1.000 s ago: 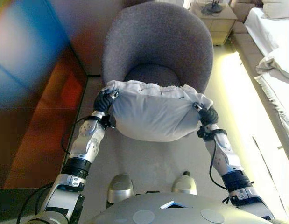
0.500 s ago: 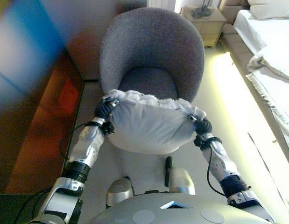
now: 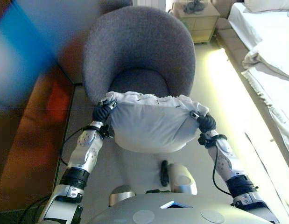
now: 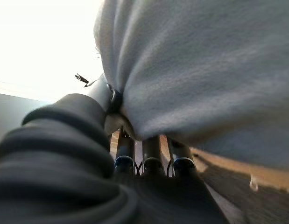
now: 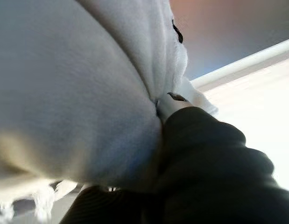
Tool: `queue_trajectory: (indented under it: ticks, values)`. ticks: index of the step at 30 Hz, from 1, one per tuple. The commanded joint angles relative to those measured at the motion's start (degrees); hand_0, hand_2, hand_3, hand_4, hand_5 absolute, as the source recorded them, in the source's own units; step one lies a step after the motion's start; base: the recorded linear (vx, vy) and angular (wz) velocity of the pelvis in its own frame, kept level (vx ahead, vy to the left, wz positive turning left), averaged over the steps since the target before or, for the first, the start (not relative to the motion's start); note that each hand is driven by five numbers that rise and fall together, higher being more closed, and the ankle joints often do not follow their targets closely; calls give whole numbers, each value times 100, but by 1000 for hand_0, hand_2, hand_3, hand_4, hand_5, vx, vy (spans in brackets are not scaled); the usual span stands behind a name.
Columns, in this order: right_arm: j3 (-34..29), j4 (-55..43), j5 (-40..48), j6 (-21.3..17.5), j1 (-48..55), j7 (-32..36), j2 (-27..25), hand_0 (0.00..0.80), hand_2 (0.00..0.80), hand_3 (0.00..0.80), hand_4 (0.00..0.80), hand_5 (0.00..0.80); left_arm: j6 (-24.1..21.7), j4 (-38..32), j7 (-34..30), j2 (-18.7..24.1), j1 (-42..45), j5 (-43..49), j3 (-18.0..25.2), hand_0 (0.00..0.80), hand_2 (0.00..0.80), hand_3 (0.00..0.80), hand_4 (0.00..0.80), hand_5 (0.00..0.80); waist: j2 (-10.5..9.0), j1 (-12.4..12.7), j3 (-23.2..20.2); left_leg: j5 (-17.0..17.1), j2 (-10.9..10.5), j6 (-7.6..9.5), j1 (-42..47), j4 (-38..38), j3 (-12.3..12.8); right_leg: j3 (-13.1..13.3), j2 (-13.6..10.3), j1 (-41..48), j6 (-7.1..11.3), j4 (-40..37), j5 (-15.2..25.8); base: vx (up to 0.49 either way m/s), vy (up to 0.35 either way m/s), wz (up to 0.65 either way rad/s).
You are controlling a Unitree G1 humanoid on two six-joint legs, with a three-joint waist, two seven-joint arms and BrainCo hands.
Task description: Pick up the cushion and take it to the sofa
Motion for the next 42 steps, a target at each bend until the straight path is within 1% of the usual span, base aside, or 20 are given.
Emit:
queue_trajectory:
  ticks: [1, 4, 7, 9, 13, 14, 15, 18, 22, 24, 26, 27, 28, 29, 31, 33, 36, 37, 39, 42]
  values:
    - [-137, -640, 267, -410, -372, 437, 99, 800, 800, 800, 800, 800, -599, -597, -53, -67, -155, -227, 75, 800, 800, 800, 800, 800, -312, -30, -533, 1259, 202, 105, -317, 1504, 173, 229, -257, 347, 491, -1044, 548, 196, -95, -12]
    - [-95, -590, 370, -442, -523, 296, 102, 800, 800, 800, 800, 800, -681, -464, -58, -112, -270, -130, -46, 800, 800, 800, 800, 800, -355, 97, -430, 1148, 218, 234, -623, 868, 149, 377, -230, 591, 499, -1003, 384, 186, -8, -3]
    - [-121, -570, 372, -343, -667, 163, 99, 800, 800, 800, 800, 800, -691, -333, -159, -87, -326, -131, -36, 800, 800, 800, 800, 800, -299, 225, -366, 1386, 204, 193, -650, -505, 26, 537, -155, 877, 557, -1067, 229, 208, 90, -4]
    - [-114, -597, 374, -273, -680, 87, 81, 800, 800, 800, 800, 800, -742, -197, -226, -76, -332, -166, -8, 800, 800, 800, 800, 800, -222, 338, -309, 1633, 155, 80, -754, -1305, -273, 648, -96, 1115, 605, -1136, 126, 273, 128, 1]
    - [165, -505, 281, -191, -670, 40, 192, 800, 800, 800, 800, 800, -899, -80, -170, -102, -143, -202, 152, 800, 800, 800, 800, 800, -75, 762, -238, 2283, 61, -135, -1194, -2561, -1389, 1094, -36, 1730, 662, -1353, -117, 364, 110, -18]
    - [211, -490, 264, -164, -672, 60, 234, 800, 800, 800, 800, 800, -918, -89, -165, -105, -79, -195, 212, 800, 800, 800, 800, 800, -53, 829, -231, 2345, 76, -152, -1259, -2693, -1442, 1150, -53, 1861, 678, -1380, -178, 351, 92, -48]
    - [248, -491, 269, -138, -637, 90, 277, 800, 800, 800, 800, 800, -968, -60, -198, -101, -27, -210, 281, 800, 800, 800, 800, 800, -8, 867, -232, 2396, 117, -166, -1334, -2779, -1336, 1158, -78, 1999, 703, -1394, -259, 291, 99, -65]
    - [229, -490, 261, -187, -564, 118, 311, 800, 800, 800, 800, 800, -1047, 51, -301, -80, -98, -276, 306, 800, 800, 800, 800, 800, 49, 858, -241, 2368, 167, -187, -1492, -2621, -892, 932, -189, 2184, 750, -1352, -421, 241, 129, -65]
    - [156, -414, 306, -327, -633, 126, 402, 800, 800, 800, 800, 800, -1089, 80, -335, -15, -357, -405, 352, 800, 800, 800, 800, 800, 42, 912, -296, 2115, 15, -100, -1579, -2337, -913, 650, -469, 2190, 931, -1115, -547, 269, 166, -20]
    - [105, -475, 330, -353, -556, 103, 459, 800, 800, 800, 800, 800, -999, -26, -379, 41, -396, -423, 380, 800, 800, 800, 800, 800, -32, 985, -368, 1884, -165, 55, -1763, -1930, -931, 600, -662, 2220, 1042, -981, -559, 270, 130, 7]
    - [101, -508, 295, -393, -537, 25, 515, 800, 800, 800, 800, 800, -912, -127, -423, 66, -416, -348, 380, 800, 800, 800, 800, 800, -106, 1063, -427, 1727, -316, 211, -1870, -1716, -908, 501, -914, 2179, 1135, -674, -337, 166, 102, 3]
    - [104, -521, 243, -437, -534, -31, 579, 800, 800, 800, 800, 800, -842, -181, -453, 75, -432, -296, 370, 800, 800, 800, 800, 800, -145, 1113, -460, 1649, -417, 326, -1903, -1632, -882, 443, -1129, 2088, 1156, -288, -8, 164, 163, -4]
    - [116, -540, 214, -477, -519, -54, 633, 800, 800, 800, 800, 800, -787, -206, -485, 73, -453, -239, 362, 800, 800, 800, 800, 800, -143, 1135, -489, 1590, -487, 444, -1863, -1614, -823, 387, -1349, 1931, 1139, 243, 374, 208, 234, -4]
    - [131, -570, 202, -494, -497, -79, 670, 800, 800, 800, 800, 800, -745, -212, -499, 76, -471, -201, 350, 800, 800, 800, 800, 800, -132, 1141, -513, 1529, -537, 531, -1814, -1606, -755, 388, -1503, 1753, 1119, 715, 571, 228, 267, -1]
    - [171, -674, 146, -461, -429, -201, 731, 800, 800, 800, 800, 800, -654, -212, -472, 88, -511, -240, 327, 800, 800, 800, 800, 800, -80, 1100, -537, 1348, -654, 677, -1691, -1524, -654, 442, -1718, 1340, 1029, 1614, 836, 230, 282, -4]
    - [278, -683, 92, -453, -402, -317, 790, 800, 800, 800, 800, 800, -532, -272, -392, 79, -509, -290, 344, 800, 800, 800, 800, 800, -61, 1063, -514, 1235, -771, 737, -1479, -1512, -534, 481, -1843, 954, 950, 1951, 967, 224, 192, -6]
    - [350, -533, 91, -549, -414, -271, 838, 800, 800, 800, 800, 800, -493, -301, -324, 68, -449, -201, 321, 800, 800, 800, 800, 800, -31, 1039, -445, 1194, -806, 683, -1246, -1551, -505, 325, -1681, 819, 864, 1247, 789, 205, -18, -24]
    - [330, -507, 99, -562, -430, -229, 848, 800, 800, 800, 800, 800, -513, -285, -305, 87, -429, -174, 313, 800, 800, 800, 800, 800, -24, 1015, -395, 1195, -794, 651, -1160, -1586, -519, 279, -1566, 691, 875, 771, 775, 146, -125, -17]
    - [328, -455, 167, -603, -548, -168, 820, 800, 800, 800, 800, 800, -605, -225, -250, 119, -447, -166, 285, 800, 800, 800, 800, 800, -77, 941, -217, 1100, -771, 593, -1000, -1597, -536, 275, -1453, 404, 992, 97, 951, 115, -183, -14]
    - [320, -395, 225, -642, -707, -170, 809, 800, 800, 800, 800, 800, -567, -277, -195, 140, -519, -133, 258, 800, 800, 800, 800, 800, -184, 866, -10, 877, -731, 562, -875, -1524, -564, 393, -1414, 175, 1190, -454, 1196, 103, -182, -19]
